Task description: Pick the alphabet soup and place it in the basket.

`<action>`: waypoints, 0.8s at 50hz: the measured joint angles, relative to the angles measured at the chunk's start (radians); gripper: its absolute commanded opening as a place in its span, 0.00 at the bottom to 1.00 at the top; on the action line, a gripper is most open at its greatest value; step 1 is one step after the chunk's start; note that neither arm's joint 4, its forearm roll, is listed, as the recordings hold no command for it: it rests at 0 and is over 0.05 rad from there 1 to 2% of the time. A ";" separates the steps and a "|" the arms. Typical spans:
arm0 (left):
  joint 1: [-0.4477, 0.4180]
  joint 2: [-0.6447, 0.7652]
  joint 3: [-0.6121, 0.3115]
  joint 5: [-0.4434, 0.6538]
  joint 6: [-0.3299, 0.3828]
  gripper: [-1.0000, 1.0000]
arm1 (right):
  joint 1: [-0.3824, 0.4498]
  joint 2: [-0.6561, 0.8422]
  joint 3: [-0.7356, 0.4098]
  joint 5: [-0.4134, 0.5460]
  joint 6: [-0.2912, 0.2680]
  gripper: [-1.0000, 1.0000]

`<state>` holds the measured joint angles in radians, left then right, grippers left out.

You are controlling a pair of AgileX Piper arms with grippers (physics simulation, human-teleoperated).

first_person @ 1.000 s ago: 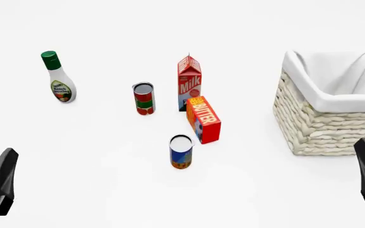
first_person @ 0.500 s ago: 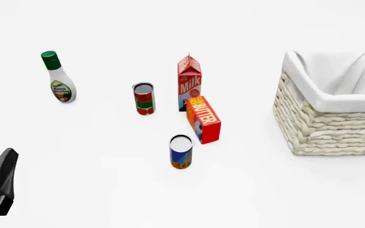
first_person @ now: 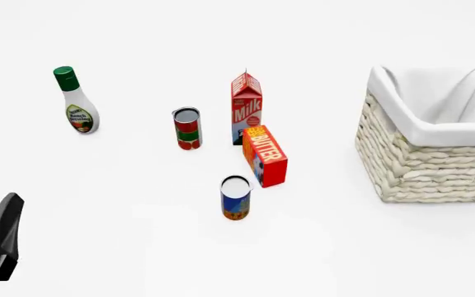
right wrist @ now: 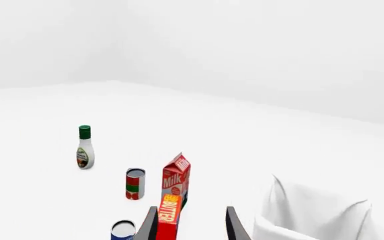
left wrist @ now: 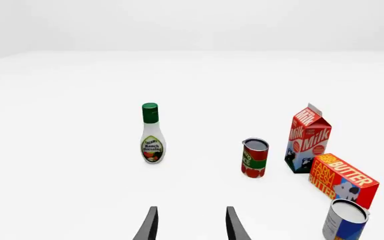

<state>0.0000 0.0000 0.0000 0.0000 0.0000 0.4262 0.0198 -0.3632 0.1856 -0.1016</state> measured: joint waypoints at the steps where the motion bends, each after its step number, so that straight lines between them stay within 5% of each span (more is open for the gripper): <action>1: 0.000 0.000 0.000 0.000 0.000 1.00 | 0.008 0.004 -0.002 -0.003 -0.002 1.00; 40: 0.000 0.000 0.000 0.000 0.000 1.00 | 0.317 0.400 0.013 -0.397 -0.046 1.00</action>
<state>0.0000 0.0000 0.0000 0.0000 0.0000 0.7430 0.4203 -0.3500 -0.2110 -0.1476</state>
